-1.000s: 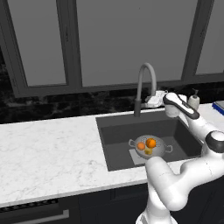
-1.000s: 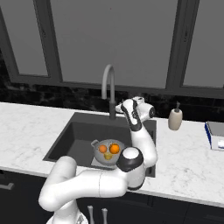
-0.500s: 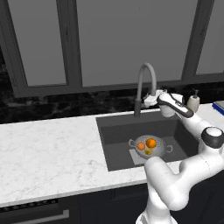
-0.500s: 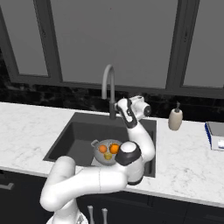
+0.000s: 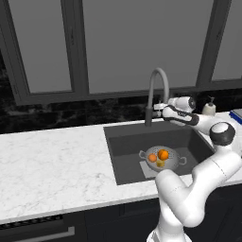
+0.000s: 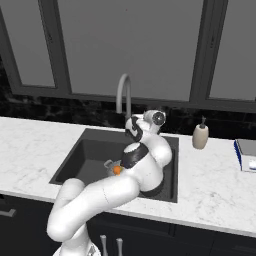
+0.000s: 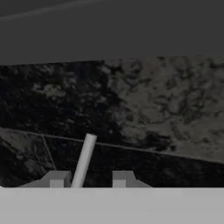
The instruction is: Put the colander in the sink, put the kiwi, orange, tangerine in the colander, and turn on the sink faucet and pour water over the colander.
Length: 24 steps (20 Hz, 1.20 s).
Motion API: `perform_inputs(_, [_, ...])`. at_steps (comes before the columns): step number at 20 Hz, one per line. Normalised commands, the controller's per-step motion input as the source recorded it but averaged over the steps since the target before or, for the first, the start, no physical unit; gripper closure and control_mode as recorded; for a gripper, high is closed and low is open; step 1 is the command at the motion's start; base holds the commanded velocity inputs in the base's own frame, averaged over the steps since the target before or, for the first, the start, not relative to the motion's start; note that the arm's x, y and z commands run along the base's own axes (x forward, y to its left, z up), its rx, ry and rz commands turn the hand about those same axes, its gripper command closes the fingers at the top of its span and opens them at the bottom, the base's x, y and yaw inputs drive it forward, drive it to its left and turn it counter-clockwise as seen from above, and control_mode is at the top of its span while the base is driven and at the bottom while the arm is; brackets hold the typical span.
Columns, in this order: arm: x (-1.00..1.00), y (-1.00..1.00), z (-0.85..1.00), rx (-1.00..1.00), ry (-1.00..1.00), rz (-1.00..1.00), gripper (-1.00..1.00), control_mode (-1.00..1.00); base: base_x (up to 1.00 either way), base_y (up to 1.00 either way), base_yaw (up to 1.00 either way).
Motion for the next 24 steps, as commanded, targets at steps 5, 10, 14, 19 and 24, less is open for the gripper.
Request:
perform_inputs(5, [-0.06, -1.0, -0.98, 0.01, 0.33, -0.28, 1.0, -1.0, 0.0, 0.0, 0.0])
perform_inputs(10, [-0.32, -1.0, -1.0, 0.01, 0.21, -0.17, 1.0, -1.0, 0.0, 0.0, 0.0])
perform_inputs(14, [-0.08, -0.83, -0.3, 0.0, 0.02, -0.05, 1.0, -1.0, 0.0, 0.0, 0.0])
perform_inputs(19, [-0.65, -0.75, 0.02, 0.11, -0.16, 0.02, 1.0, -1.0, 0.0, 0.0, 0.0])
perform_inputs(24, [-0.99, -0.97, 0.2, 0.26, -0.22, 0.0, 1.0, -1.0, 0.0, 0.0, 0.0])
